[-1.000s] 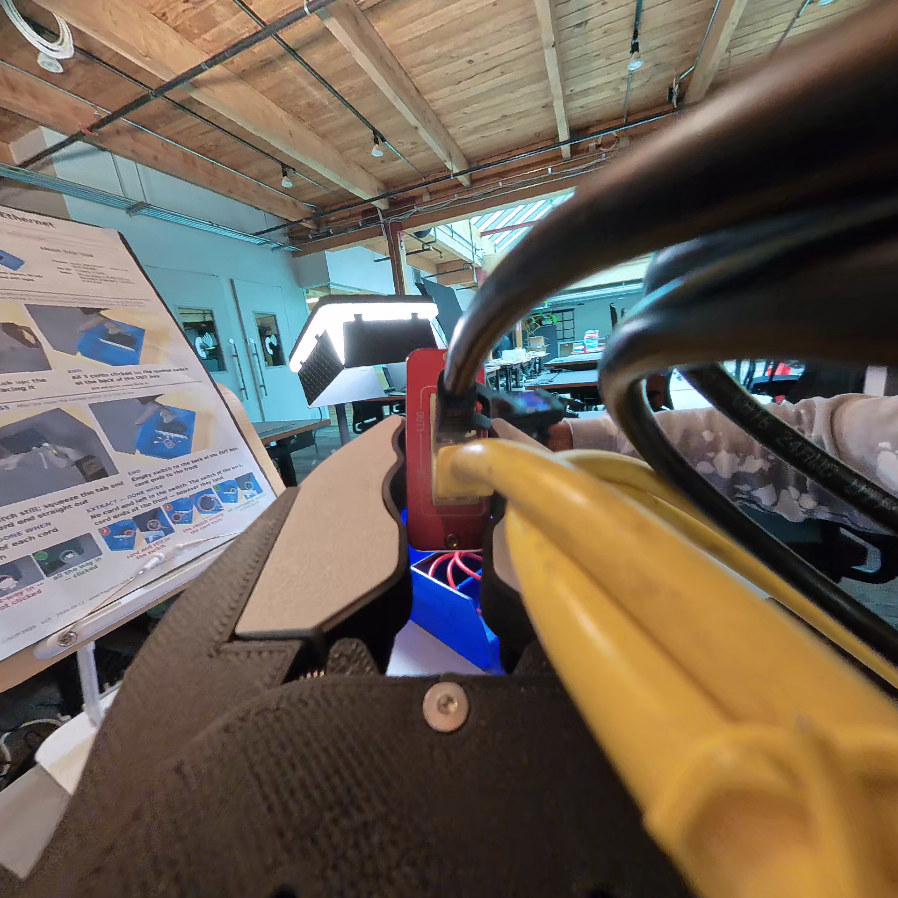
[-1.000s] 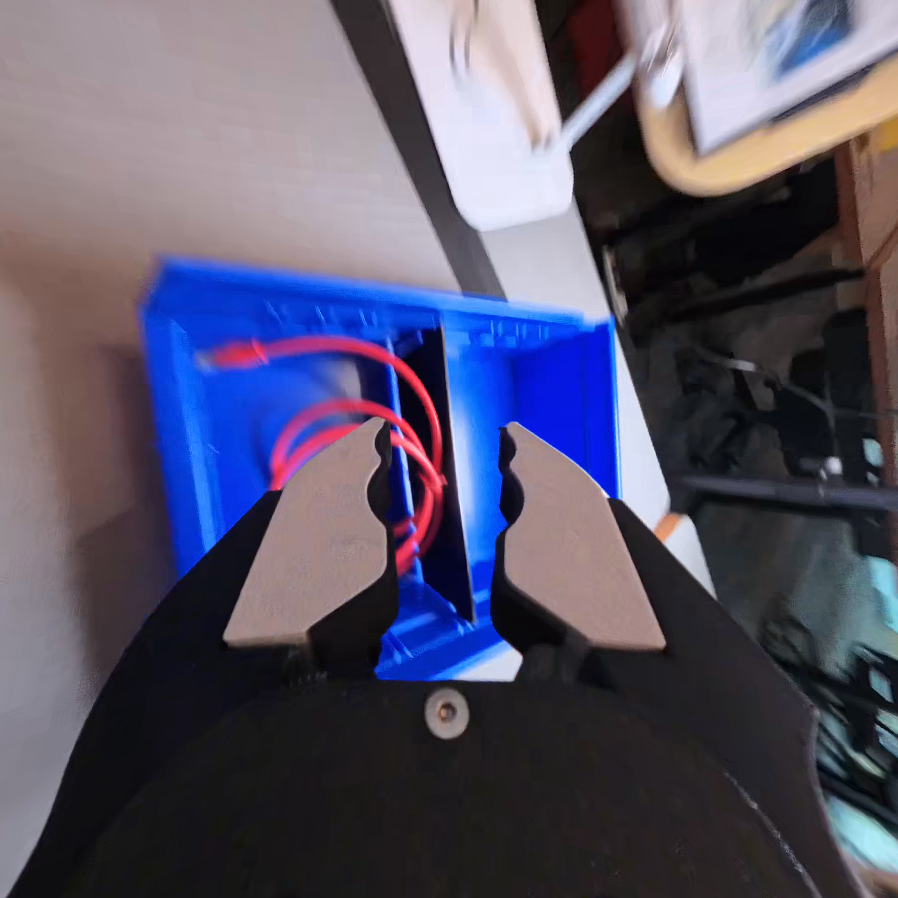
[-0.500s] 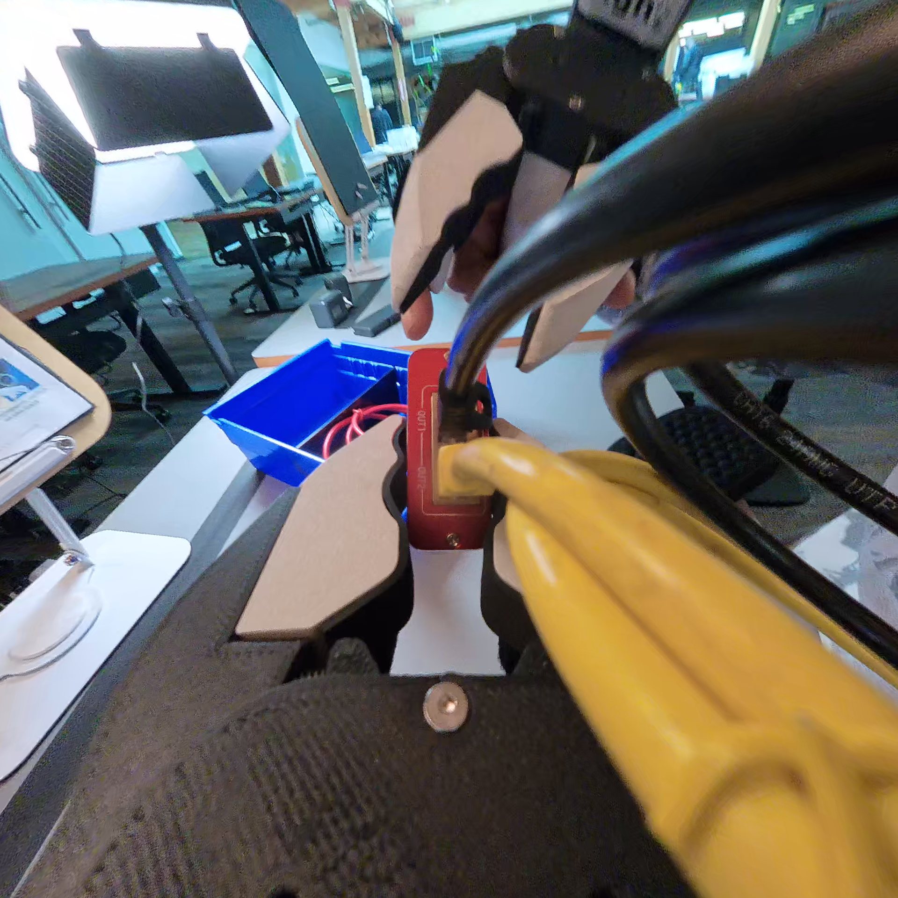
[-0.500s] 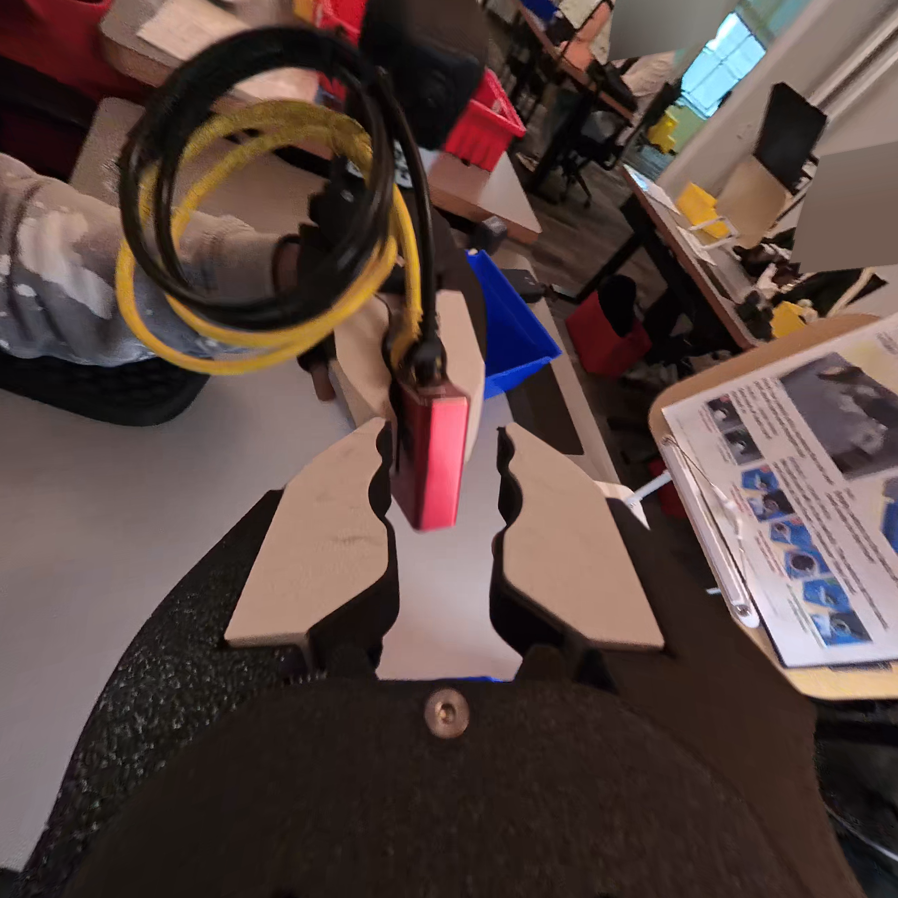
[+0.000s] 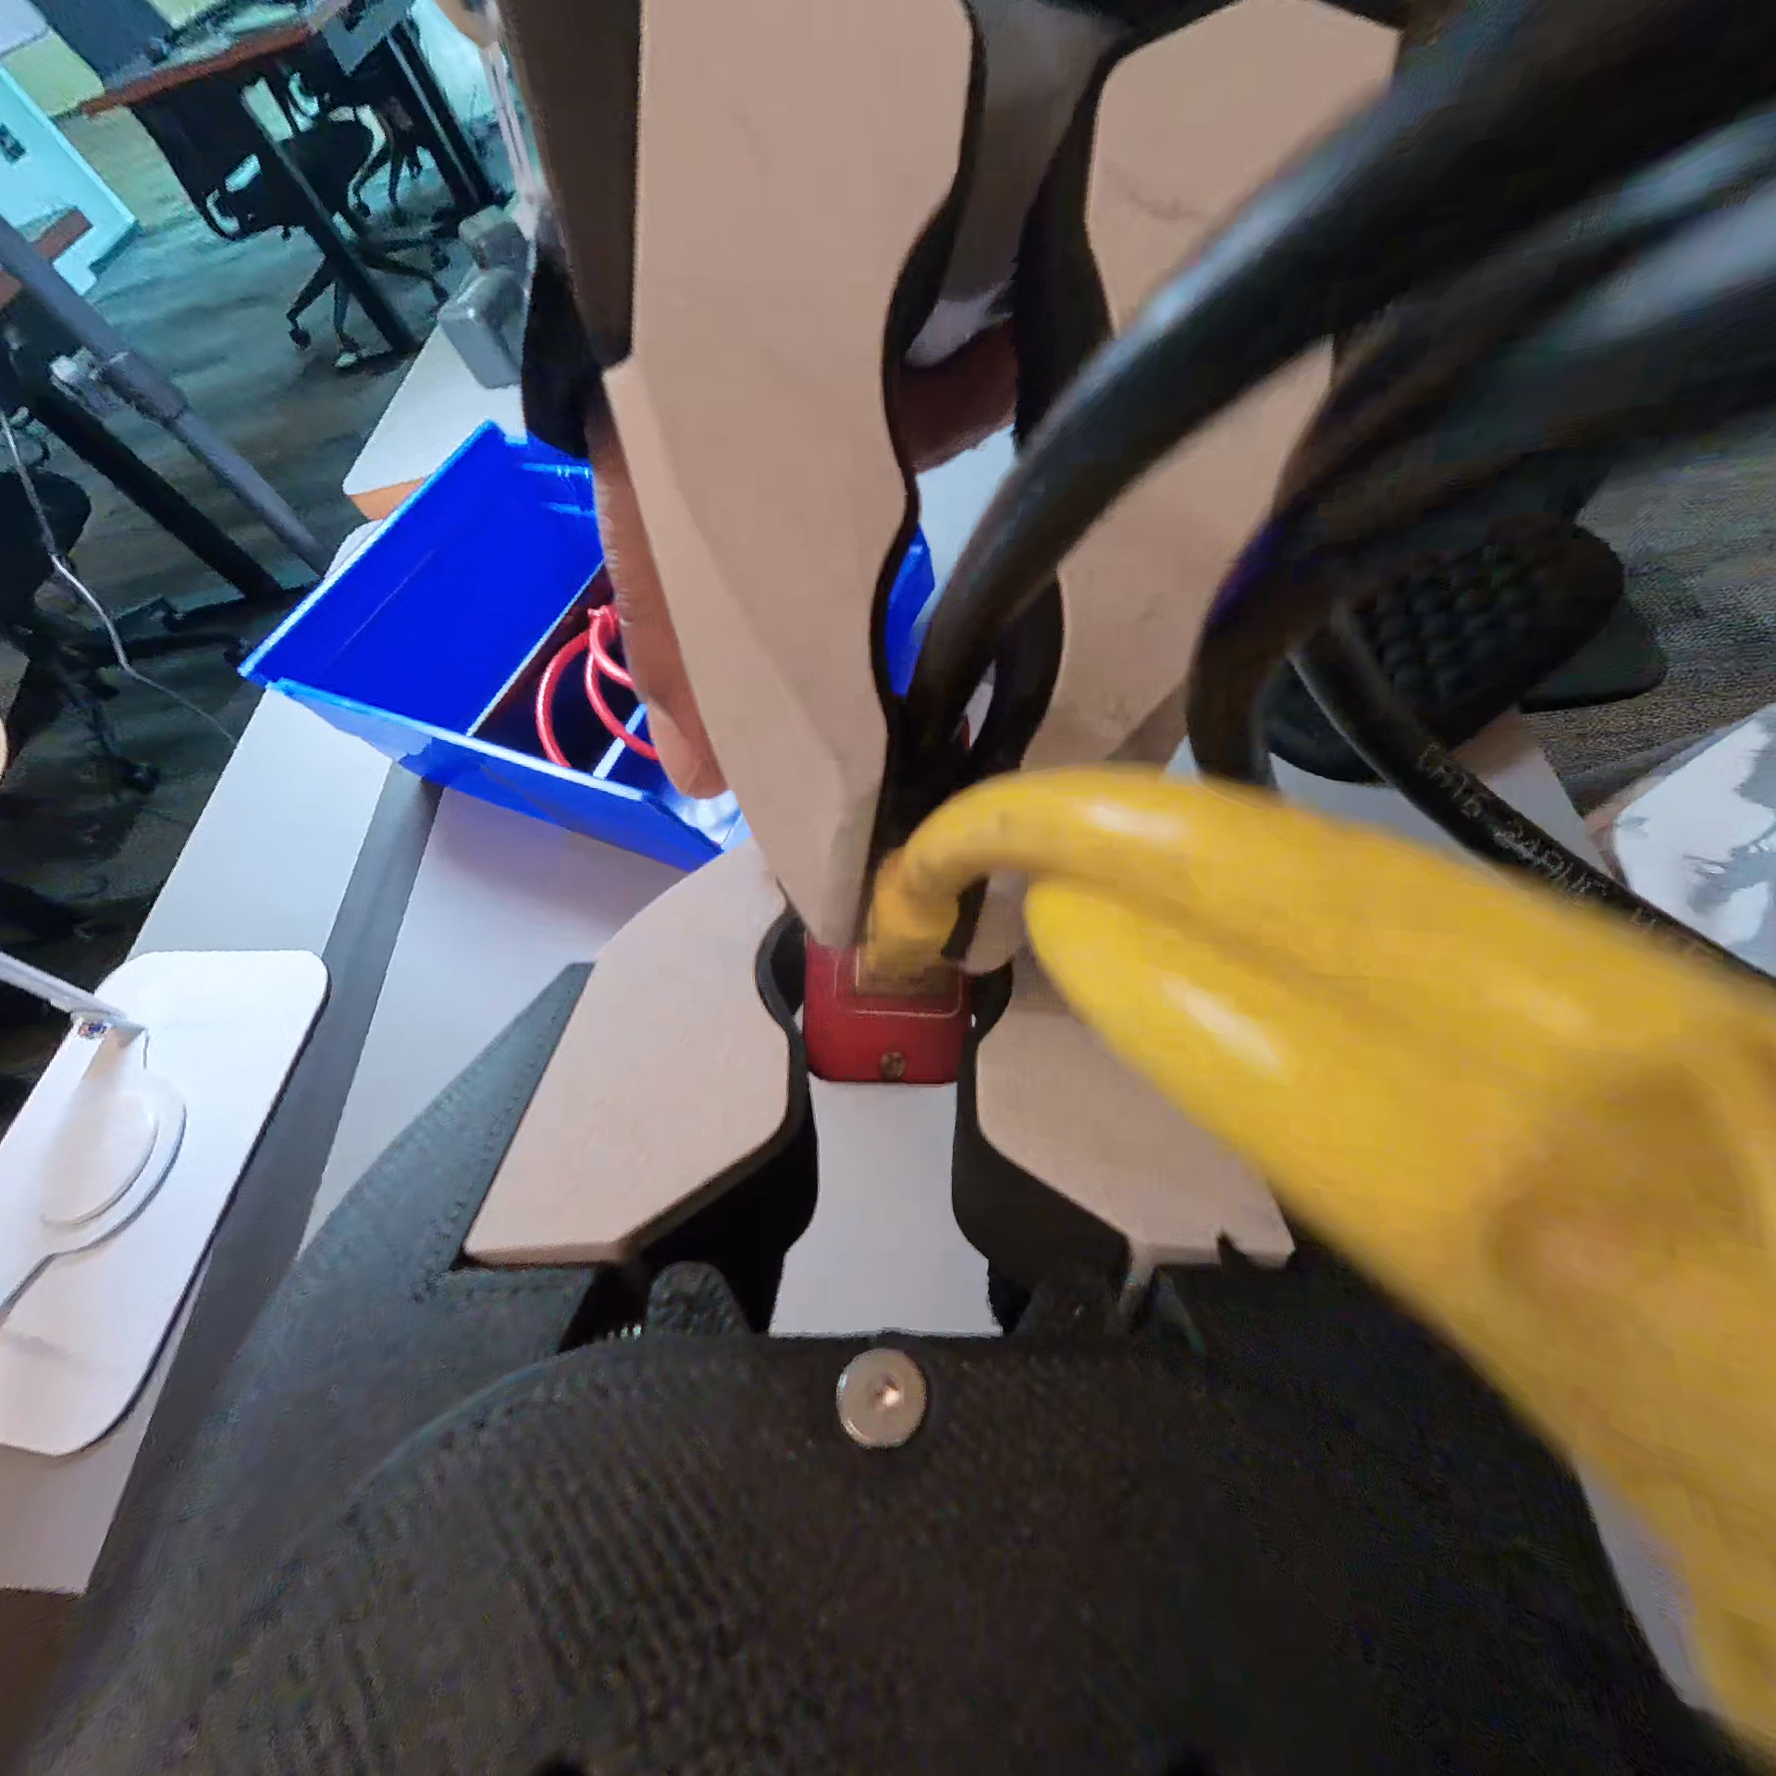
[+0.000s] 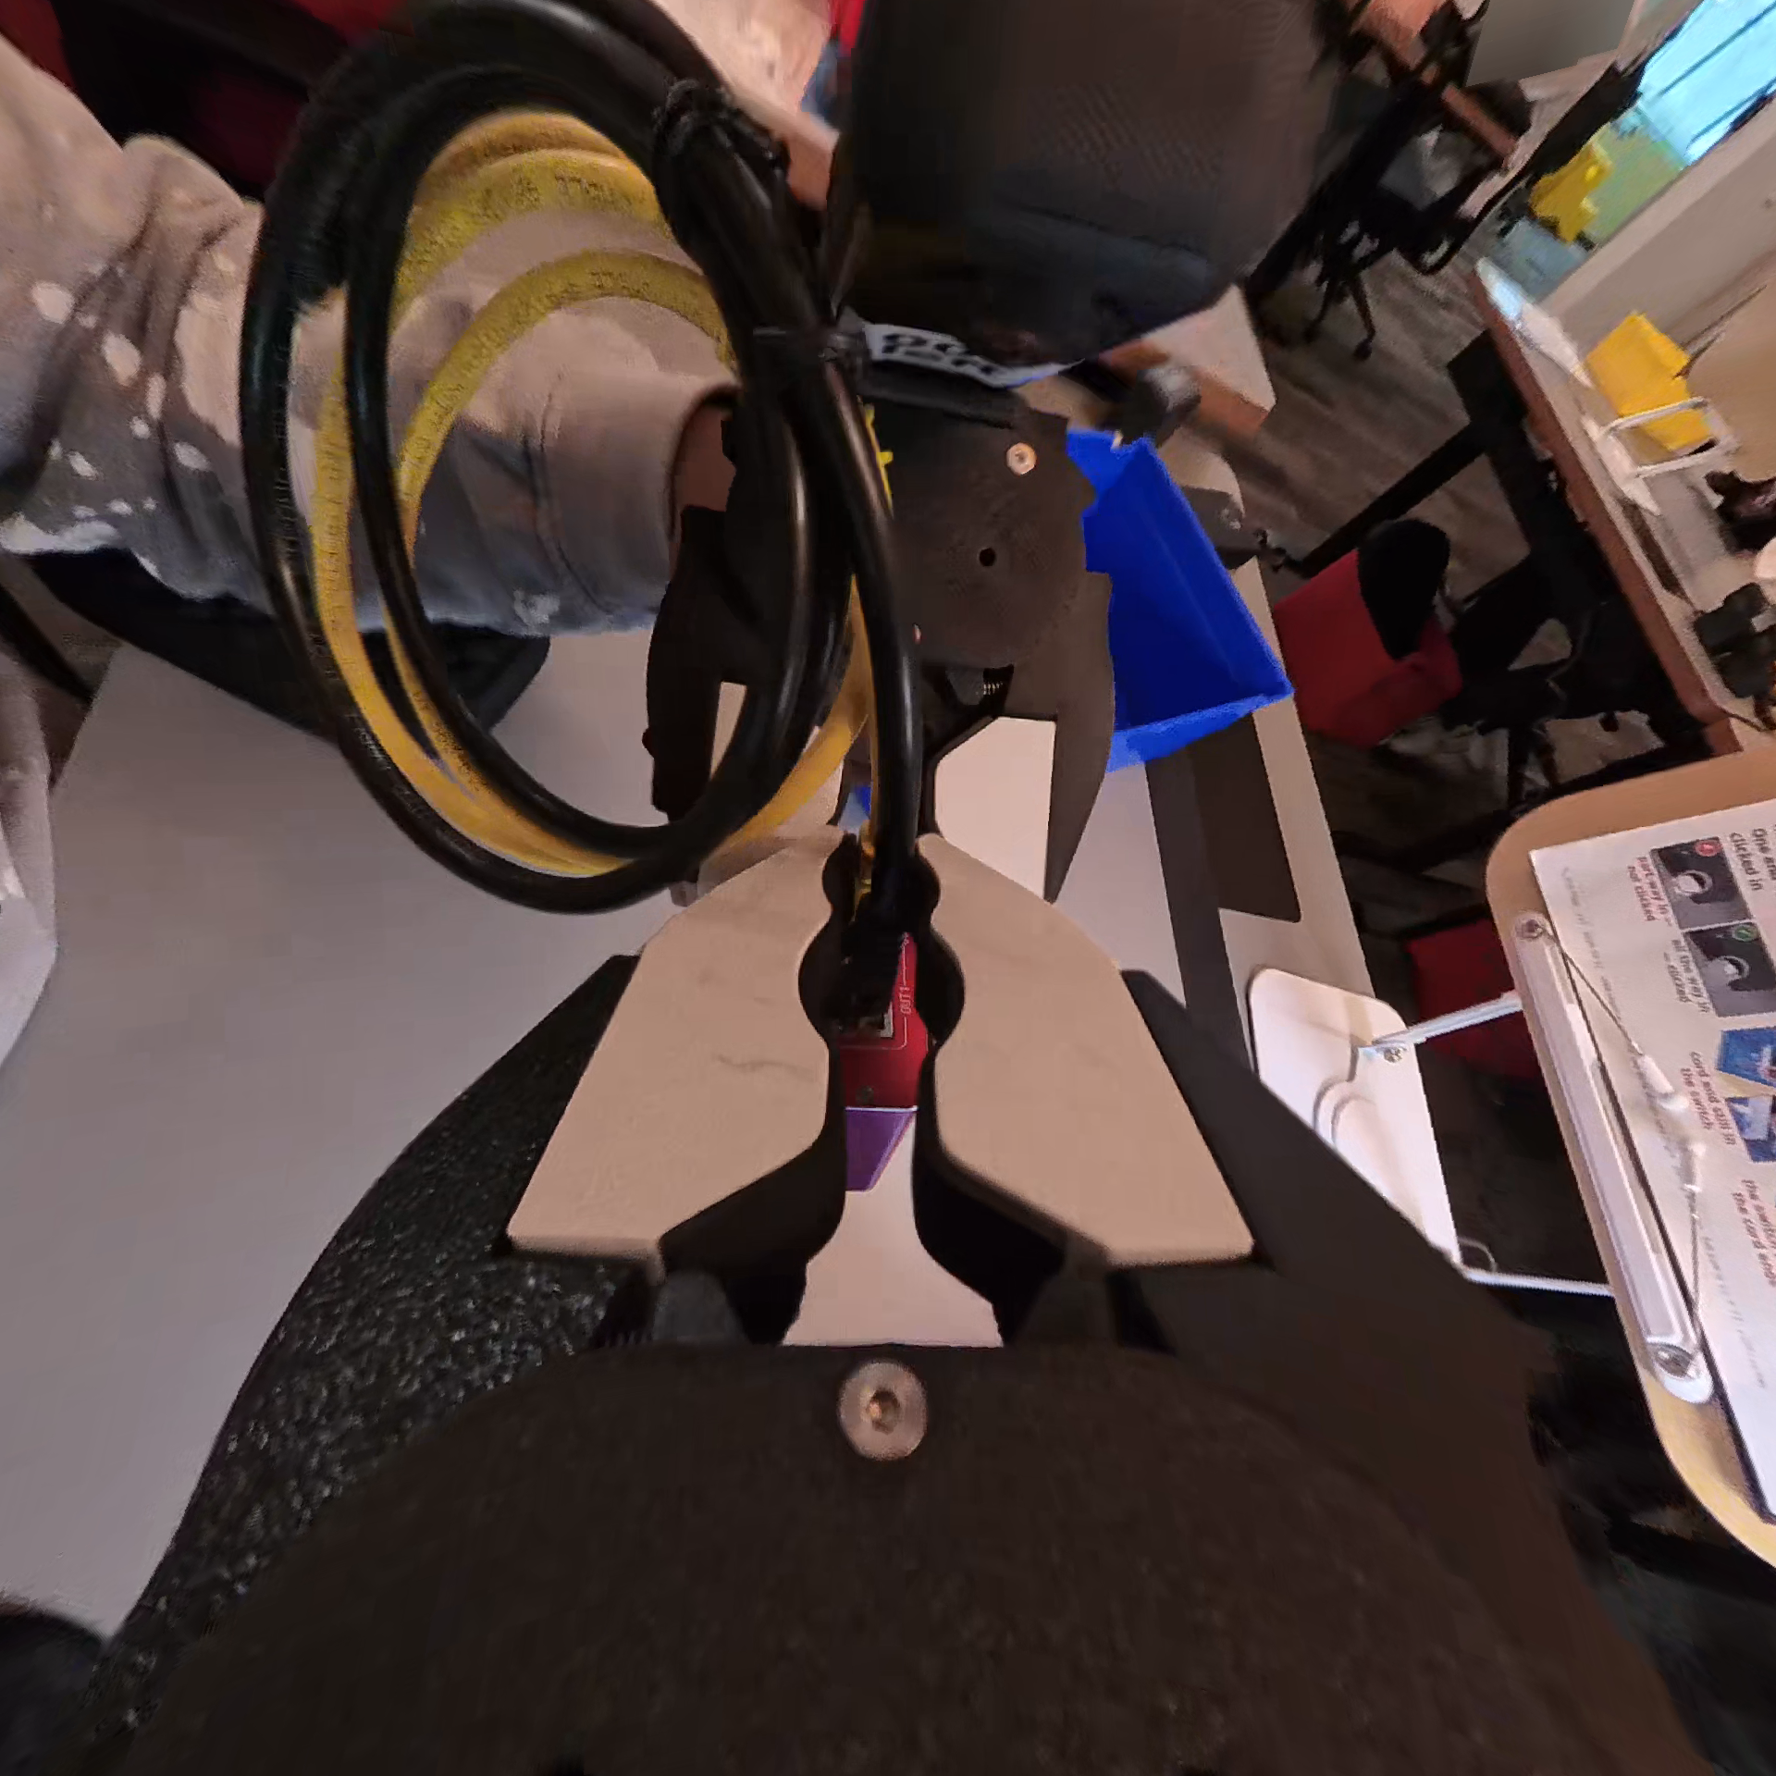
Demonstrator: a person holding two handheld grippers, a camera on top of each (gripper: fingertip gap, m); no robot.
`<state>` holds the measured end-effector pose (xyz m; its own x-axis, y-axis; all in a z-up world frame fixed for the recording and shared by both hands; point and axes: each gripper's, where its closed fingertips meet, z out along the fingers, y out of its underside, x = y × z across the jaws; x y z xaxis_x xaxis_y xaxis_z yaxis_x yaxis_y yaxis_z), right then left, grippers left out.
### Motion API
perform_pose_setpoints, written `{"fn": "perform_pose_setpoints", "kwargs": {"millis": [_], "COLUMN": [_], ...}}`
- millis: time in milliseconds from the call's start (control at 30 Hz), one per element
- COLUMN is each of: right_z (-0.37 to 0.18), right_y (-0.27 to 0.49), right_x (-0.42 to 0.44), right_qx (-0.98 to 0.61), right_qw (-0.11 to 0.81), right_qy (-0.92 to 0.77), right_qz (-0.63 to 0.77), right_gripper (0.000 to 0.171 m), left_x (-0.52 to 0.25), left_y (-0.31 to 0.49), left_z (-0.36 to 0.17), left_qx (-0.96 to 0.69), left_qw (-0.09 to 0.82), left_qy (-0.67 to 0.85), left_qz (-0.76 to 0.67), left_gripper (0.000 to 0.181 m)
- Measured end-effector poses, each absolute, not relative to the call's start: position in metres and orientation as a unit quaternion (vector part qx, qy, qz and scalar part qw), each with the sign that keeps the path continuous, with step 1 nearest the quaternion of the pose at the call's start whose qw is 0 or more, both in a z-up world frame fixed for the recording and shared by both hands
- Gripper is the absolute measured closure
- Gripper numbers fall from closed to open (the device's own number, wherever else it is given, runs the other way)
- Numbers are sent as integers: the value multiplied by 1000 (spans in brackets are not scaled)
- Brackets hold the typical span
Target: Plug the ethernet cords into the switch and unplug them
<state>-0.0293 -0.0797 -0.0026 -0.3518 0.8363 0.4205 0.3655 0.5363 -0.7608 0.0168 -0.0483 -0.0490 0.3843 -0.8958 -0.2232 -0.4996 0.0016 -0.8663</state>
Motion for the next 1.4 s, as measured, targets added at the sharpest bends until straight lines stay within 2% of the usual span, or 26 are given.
{"fn": "perform_pose_setpoints", "kwargs": {"millis": [33,333,667,1000,1167,1400], "right_z": [2,65,95,72,64,57], "right_y": [-80,-78,-53,-39,-37,-37], "right_x": [-28,-2,25,20,18,21], "right_qx": [-386,-315,-245,-322,-341,-353], "right_qw": [429,524,510,534,518,486], "right_qy": [-759,-575,-356,-430,-449,-478], "right_qz": [302,544,743,653,644,641], "right_gripper": [163,163,162,159,157,145], "left_x": [17,10,6,-7,-11,-9], "left_y": [-48,-50,-56,-58,-56,-55], "left_z": [-45,10,43,49,50,50], "left_qx": [-668,-558,-509,-564,-566,-554], "left_qw": [497,627,672,598,603,602], "left_qy": [514,427,362,330,322,313], "left_qz": [-207,-335,-398,-464,-461,-482], "left_gripper": [151,143,152,154,154,154]}}
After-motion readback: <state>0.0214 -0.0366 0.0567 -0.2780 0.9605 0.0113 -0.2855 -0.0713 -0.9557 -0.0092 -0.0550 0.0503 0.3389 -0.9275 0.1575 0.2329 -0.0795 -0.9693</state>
